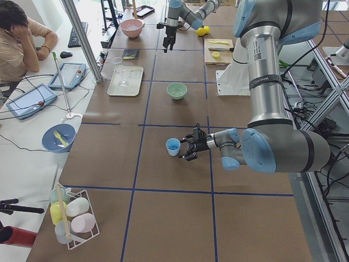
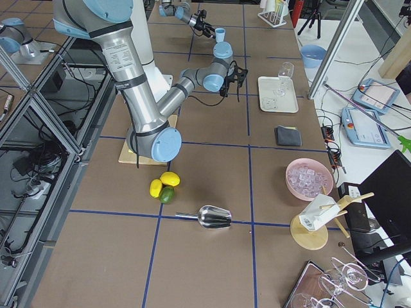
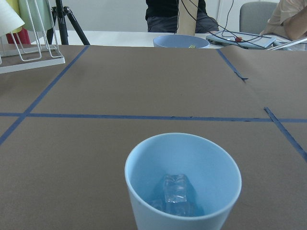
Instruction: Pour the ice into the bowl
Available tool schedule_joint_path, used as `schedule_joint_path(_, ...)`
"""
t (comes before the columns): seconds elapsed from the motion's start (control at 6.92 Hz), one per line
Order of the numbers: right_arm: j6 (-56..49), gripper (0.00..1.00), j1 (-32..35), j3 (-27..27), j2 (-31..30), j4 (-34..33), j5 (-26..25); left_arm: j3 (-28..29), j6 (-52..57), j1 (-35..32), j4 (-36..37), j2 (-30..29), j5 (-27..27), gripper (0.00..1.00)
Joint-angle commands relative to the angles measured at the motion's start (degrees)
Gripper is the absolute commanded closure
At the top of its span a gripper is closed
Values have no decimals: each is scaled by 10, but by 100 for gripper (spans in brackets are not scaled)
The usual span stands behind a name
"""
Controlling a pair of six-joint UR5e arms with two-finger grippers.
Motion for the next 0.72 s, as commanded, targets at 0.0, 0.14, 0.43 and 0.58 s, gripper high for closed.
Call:
schedule_joint_path(0.0, 0, 0, 0, 0, -1, 0, -1, 36, 3, 1, 0, -27, 20, 1)
schedule_joint_path(0.14, 0, 0, 0, 0, -1, 0, -2, 52, 4, 2, 0, -41, 20, 1)
schedule_joint_path(0.43, 0, 0, -1, 0, 0, 0, -2, 61, 4, 0, 0, -49, 20, 1)
schedule_joint_path(0.58, 0, 0, -1, 0, 0, 0, -3, 65, 5, -8, 1, -49, 20, 2)
